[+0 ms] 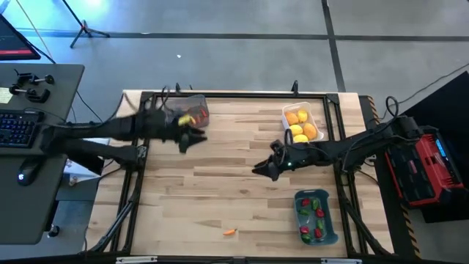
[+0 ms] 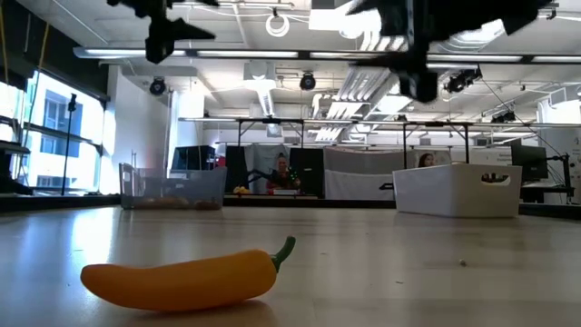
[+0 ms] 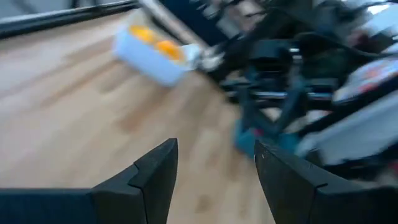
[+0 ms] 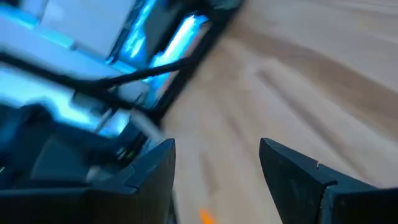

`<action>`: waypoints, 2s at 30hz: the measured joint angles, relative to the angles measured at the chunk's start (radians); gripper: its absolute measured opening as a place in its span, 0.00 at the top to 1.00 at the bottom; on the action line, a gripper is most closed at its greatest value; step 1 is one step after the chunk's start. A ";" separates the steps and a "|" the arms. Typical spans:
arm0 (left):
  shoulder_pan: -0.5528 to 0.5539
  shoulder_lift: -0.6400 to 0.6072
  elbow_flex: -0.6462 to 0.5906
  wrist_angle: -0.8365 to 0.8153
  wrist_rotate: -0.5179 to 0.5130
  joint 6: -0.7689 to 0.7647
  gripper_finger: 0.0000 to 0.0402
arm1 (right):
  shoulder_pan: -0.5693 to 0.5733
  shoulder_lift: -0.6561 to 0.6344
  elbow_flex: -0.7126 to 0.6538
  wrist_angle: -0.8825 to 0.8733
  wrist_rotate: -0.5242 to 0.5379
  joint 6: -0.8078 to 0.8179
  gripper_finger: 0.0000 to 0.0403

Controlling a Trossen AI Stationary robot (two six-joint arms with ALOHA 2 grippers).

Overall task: Sort produce into baskets
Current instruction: Put the yellow chili pepper into the black bin

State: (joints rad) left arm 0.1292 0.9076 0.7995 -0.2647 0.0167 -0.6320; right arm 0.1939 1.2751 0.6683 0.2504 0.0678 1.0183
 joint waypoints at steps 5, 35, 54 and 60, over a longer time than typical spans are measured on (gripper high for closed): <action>-0.232 -0.029 -0.088 0.165 -0.254 -0.137 0.51 | 0.072 0.123 0.249 -0.169 -0.138 -0.291 0.45; -0.260 -0.072 -0.094 0.173 -0.416 -0.098 0.51 | 0.326 1.044 1.097 -0.751 -0.095 -0.774 0.45; -0.260 -0.201 -0.092 0.426 -0.428 0.066 0.51 | 0.197 1.001 1.098 -1.080 0.111 -0.940 0.95; -0.260 -0.247 -0.092 0.409 -0.504 0.092 0.51 | 0.063 0.741 0.758 -1.027 0.122 -0.921 0.98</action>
State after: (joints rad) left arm -0.1310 0.6605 0.7071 0.1444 -0.4875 -0.5402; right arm 0.2566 2.0165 1.4265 -0.7768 0.1900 0.0968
